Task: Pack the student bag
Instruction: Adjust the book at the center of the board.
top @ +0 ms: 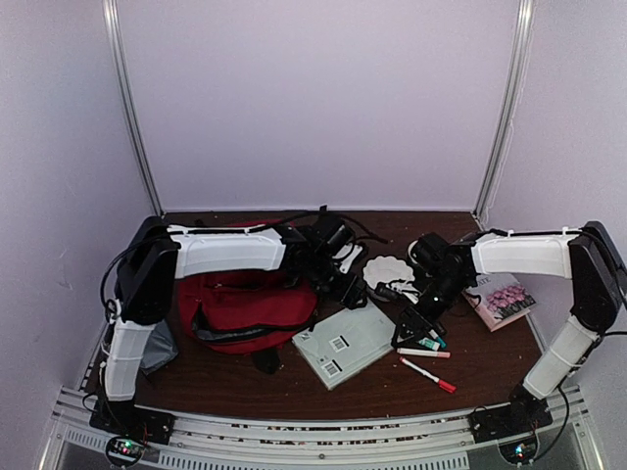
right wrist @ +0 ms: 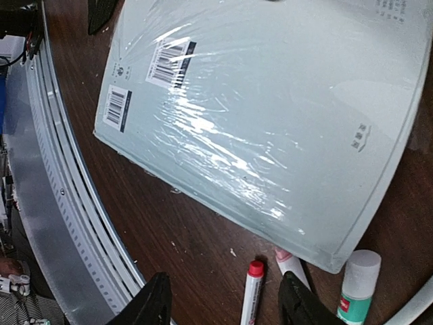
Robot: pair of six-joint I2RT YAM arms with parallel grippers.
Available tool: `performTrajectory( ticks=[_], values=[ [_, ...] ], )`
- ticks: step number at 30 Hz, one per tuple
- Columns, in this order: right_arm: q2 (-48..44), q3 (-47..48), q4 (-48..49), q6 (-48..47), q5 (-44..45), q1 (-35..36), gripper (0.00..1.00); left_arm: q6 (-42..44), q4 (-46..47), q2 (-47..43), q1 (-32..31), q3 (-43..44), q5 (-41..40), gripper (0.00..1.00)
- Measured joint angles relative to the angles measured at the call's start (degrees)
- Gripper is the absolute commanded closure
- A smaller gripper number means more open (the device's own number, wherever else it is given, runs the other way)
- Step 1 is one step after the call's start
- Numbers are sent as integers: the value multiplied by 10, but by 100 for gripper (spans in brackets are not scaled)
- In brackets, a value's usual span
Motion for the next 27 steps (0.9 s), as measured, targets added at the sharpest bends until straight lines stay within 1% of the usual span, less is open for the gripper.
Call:
performTrajectory(
  ticks=[2, 4, 7, 10, 17, 20, 22, 27],
  values=[
    [5, -7, 8, 7, -16, 0, 48, 1, -19, 35, 0, 25, -1, 26],
    [6, -15, 21, 14, -31, 0, 49, 1, -36, 52, 2, 30, -2, 26],
    [6, -25, 42, 28, -48, 0, 49, 0, -54, 56, 9, 30, -3, 25],
    [10, -28, 54, 38, -57, 0, 49, 0, -56, 56, 18, 30, -1, 28],
    [54, -28, 57, 46, -67, 8, 50, 11, -73, 58, 36, 30, 58, 37],
    [56, -28, 56, 47, -67, 14, 51, 25, -89, 61, 38, 30, 83, 39],
    [60, -28, 56, 48, -67, 18, 52, 33, -101, 61, 37, 30, 103, 37],
    [94, -25, 54, 57, -70, 22, 53, 44, -115, 61, 33, 27, 130, 37]
  ],
)
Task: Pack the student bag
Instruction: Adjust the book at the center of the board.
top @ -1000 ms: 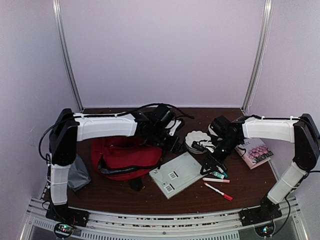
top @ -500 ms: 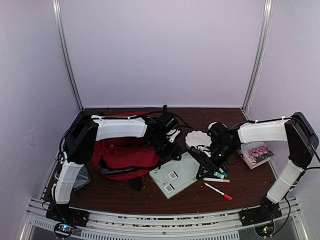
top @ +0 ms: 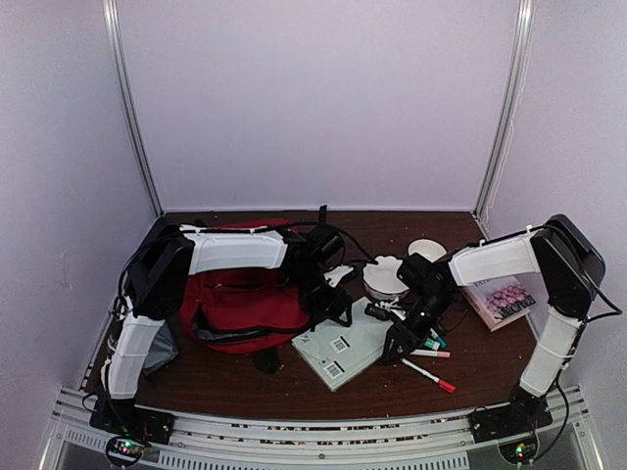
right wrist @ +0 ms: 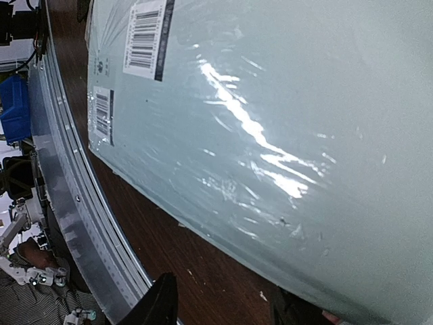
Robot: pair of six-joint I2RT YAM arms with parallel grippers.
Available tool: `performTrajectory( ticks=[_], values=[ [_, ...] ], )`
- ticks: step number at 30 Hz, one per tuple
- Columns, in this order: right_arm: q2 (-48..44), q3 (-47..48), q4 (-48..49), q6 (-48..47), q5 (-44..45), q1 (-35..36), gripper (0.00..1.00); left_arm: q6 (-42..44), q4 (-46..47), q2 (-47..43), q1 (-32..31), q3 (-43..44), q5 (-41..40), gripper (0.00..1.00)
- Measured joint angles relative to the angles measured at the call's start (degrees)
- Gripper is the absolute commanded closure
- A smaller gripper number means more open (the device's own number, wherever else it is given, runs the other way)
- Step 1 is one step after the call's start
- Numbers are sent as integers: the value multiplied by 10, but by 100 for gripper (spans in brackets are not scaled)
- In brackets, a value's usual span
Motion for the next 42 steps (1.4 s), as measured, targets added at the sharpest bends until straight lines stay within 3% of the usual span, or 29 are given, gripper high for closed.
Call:
performTrajectory(
  ticks=[10, 22, 30, 37, 42],
  values=[
    [11, 17, -8, 23, 5, 0, 50, -7, -7, -20, -8, -38, 19, 45],
    [25, 34, -10, 42, -14, -2, 47, -96, 54, -174, -33, -146, 16, 47],
    [70, 95, 22, 83, -16, -6, 47, -126, 58, -214, -36, -167, -32, 45],
    [116, 158, 61, 124, -15, 8, 48, -173, 42, -245, -37, -233, -124, 44],
    [131, 170, 102, 135, -13, 17, 47, -210, 47, -257, -45, -294, -163, 36]
  ],
)
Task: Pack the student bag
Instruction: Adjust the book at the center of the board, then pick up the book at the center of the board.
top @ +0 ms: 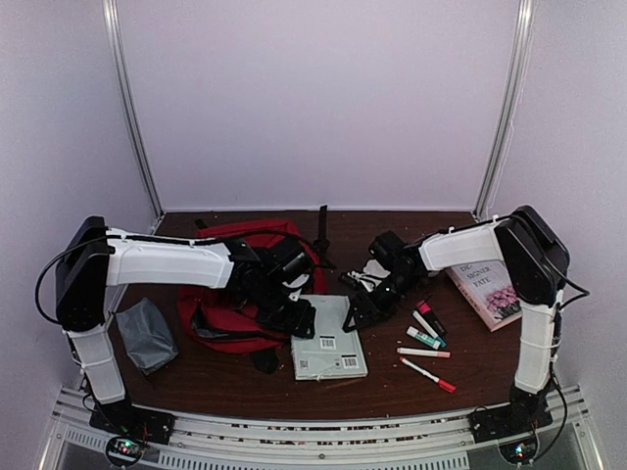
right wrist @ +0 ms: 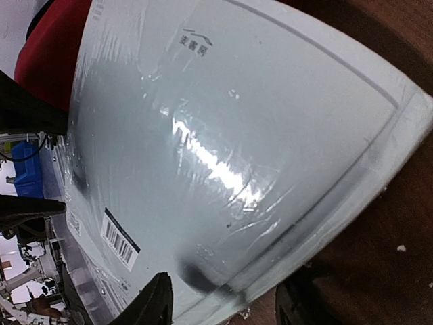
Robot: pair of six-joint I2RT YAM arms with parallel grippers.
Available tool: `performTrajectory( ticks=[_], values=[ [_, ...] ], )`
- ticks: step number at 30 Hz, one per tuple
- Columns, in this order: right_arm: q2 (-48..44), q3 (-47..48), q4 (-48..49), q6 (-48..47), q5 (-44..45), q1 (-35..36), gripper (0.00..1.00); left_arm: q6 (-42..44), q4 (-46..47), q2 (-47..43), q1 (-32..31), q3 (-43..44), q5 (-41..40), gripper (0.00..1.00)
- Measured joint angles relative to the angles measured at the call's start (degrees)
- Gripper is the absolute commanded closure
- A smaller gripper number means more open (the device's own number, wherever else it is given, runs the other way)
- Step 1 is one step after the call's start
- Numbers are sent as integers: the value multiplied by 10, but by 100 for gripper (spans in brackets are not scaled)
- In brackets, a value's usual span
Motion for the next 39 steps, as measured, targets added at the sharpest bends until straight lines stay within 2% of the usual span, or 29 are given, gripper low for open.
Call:
performTrajectory(
  ticks=[6, 10, 13, 21, 24, 30, 36, 38, 39],
  values=[
    [3, 2, 11, 0, 0, 2, 47, -66, 30, -74, -32, -101, -19, 34],
    [5, 3, 15, -1, -1, 2, 47, -125, 100, -129, -52, -178, -8, 34],
    [7, 5, 18, 0, -3, 2, 47, -159, 159, -125, -54, -213, 2, 34],
    [9, 5, 22, 0, -6, 2, 47, -214, 259, -59, -51, -210, 11, 31],
    [9, 5, 22, 0, -6, 2, 47, -241, 297, -60, -46, -225, 14, 37],
    [13, 5, 31, 0, -13, 2, 47, -301, 483, -111, -35, -355, 14, 57],
    [14, 6, 34, 2, -15, 0, 46, -324, 544, -120, -34, -372, 21, 71],
    [14, 6, 34, 2, -14, -3, 46, -329, 564, -120, -34, -372, 23, 69],
    [14, 6, 35, 2, -14, -5, 46, -331, 575, -121, -33, -372, 23, 63]
  ],
)
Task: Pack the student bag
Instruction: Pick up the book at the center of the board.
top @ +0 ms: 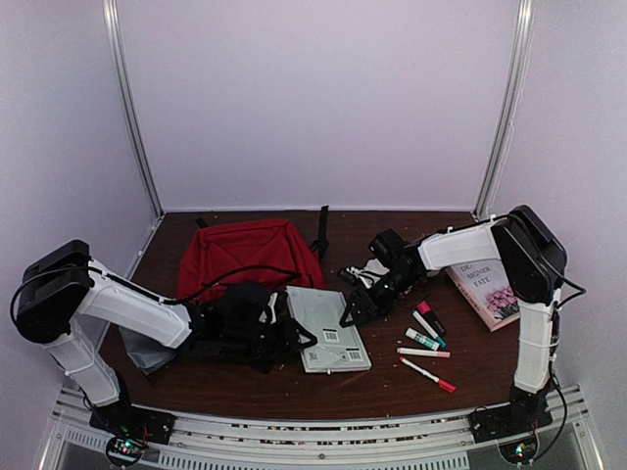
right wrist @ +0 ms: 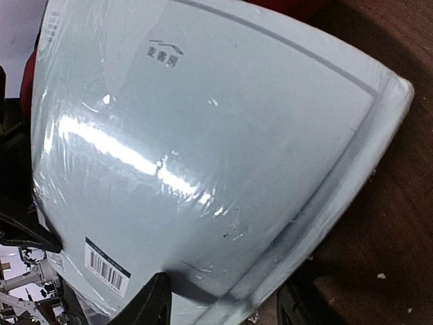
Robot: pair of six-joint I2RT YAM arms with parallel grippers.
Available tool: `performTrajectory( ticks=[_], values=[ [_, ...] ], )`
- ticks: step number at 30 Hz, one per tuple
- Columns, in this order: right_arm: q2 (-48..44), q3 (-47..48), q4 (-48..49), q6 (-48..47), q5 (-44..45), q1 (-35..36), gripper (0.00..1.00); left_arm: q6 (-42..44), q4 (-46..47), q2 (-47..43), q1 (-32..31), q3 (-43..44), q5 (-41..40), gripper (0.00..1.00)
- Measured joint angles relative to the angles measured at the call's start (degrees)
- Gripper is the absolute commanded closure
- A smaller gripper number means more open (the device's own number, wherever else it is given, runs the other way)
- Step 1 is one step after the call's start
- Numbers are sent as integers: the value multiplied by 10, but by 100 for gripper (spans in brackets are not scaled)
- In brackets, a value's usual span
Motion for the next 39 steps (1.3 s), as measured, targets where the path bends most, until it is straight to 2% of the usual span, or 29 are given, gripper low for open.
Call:
performTrajectory(
  ticks=[1, 3, 13, 14, 17, 20, 25, 33, 36, 39],
  values=[
    [0, 0, 0, 0, 0, -1, 46, -1, 11, -1, 0, 0, 0, 58],
    [0, 0, 1, 1, -1, -2, 47, 1, 24, -2, 0, 0, 1, 56],
    [0, 0, 2, 3, -1, -2, 46, 2, 32, 5, 0, 1, -1, 69],
    [0, 0, 2, 3, -1, -2, 46, -1, 34, 5, 0, 1, -1, 67],
    [0, 0, 2, 4, -3, -2, 46, -6, 44, 8, 0, 1, 0, 48],
    [0, 0, 5, 4, -3, -2, 46, -10, 47, 19, 0, 12, 2, 47],
    [0, 0, 6, 4, -5, -2, 47, -18, 49, 39, 2, 33, 1, 66],
    [0, -1, 8, 4, -17, -6, 47, -55, 58, 39, 5, 29, -2, 90],
    [-8, -1, 0, -8, -29, -7, 46, -39, 28, 14, 5, 28, -1, 96],
    [-31, 1, -35, -50, -38, -6, 46, 11, -44, -40, 1, 34, 4, 100]
  ],
)
